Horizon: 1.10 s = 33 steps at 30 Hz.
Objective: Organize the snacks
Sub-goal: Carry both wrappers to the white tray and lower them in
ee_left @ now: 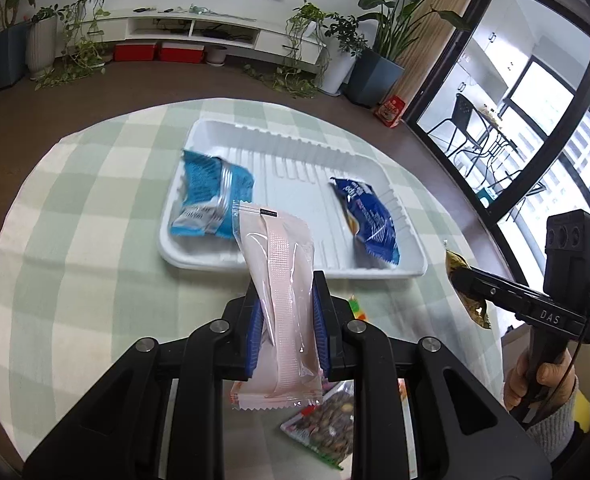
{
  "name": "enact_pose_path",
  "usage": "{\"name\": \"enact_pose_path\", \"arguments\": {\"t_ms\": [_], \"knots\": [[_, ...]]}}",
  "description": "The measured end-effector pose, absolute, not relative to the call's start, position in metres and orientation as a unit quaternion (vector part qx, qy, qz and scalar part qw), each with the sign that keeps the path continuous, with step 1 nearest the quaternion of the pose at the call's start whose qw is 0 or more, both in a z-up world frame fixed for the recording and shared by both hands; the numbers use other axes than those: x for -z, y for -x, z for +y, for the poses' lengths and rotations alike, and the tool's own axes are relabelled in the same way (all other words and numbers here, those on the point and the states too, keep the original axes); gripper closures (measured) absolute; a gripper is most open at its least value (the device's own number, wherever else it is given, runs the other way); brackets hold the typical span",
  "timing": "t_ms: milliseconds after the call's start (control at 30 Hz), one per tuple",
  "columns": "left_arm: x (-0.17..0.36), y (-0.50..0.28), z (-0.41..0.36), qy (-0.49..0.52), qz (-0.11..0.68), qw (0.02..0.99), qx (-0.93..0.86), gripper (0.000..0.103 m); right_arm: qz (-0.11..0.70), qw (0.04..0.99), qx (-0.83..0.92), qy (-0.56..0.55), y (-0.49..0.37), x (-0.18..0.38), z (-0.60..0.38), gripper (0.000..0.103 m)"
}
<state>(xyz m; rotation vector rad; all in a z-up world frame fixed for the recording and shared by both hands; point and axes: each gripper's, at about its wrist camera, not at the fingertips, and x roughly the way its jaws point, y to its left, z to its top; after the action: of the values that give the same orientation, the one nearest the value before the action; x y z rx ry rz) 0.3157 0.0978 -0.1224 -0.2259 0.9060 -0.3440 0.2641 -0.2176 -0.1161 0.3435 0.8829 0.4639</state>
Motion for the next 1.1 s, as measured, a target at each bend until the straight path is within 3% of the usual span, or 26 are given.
{"name": "enact_pose_path", "arguments": {"t_ms": [667,1100], "knots": [[0.134,-0.404,0.052,0.077,0.445,0.873,0.185,0.083,0.422,0.864,-0.227,-0.151,-0.365,0.123,-0.182,0.068],[0.165,-0.424,0.037,0.027,0.453,0.877,0.157,0.080,0.426,0.871,-0.214,-0.117,-0.374,0.142,-0.172,0.065]]}}
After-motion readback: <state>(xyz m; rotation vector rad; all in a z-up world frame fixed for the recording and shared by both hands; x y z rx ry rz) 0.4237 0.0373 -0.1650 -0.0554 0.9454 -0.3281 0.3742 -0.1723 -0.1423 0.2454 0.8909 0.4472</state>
